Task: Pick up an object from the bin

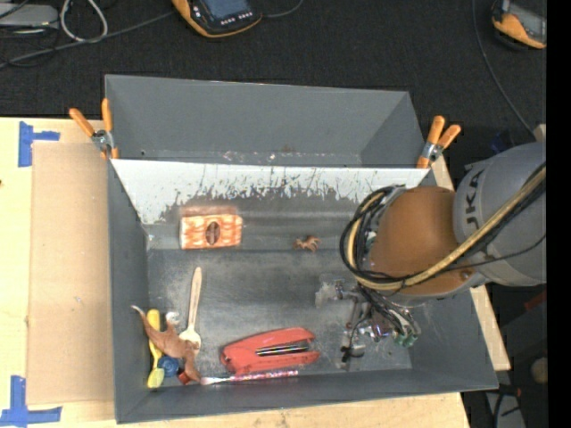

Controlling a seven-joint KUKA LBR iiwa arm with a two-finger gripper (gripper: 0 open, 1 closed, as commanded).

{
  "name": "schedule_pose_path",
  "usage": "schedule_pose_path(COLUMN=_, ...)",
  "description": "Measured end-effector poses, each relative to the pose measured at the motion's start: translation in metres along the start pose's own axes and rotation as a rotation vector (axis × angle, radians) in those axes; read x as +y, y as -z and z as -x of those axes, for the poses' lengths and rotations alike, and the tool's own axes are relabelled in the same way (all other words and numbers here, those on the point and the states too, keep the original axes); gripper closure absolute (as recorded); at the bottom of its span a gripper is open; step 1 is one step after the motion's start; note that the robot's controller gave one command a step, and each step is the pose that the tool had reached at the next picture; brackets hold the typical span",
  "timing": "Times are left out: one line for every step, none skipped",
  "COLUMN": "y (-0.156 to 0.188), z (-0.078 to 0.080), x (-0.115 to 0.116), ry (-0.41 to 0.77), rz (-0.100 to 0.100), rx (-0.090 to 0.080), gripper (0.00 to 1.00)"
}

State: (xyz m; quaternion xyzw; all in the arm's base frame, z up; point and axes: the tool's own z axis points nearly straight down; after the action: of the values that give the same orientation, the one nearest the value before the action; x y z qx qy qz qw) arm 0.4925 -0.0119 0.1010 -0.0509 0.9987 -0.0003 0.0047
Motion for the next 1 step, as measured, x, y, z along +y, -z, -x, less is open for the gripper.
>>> schedule_pose_path(y=0.0011, z=-0.0008, x=0.0159, ry=-0.007, rz=0.002, rx=0.003, gripper=0.00)
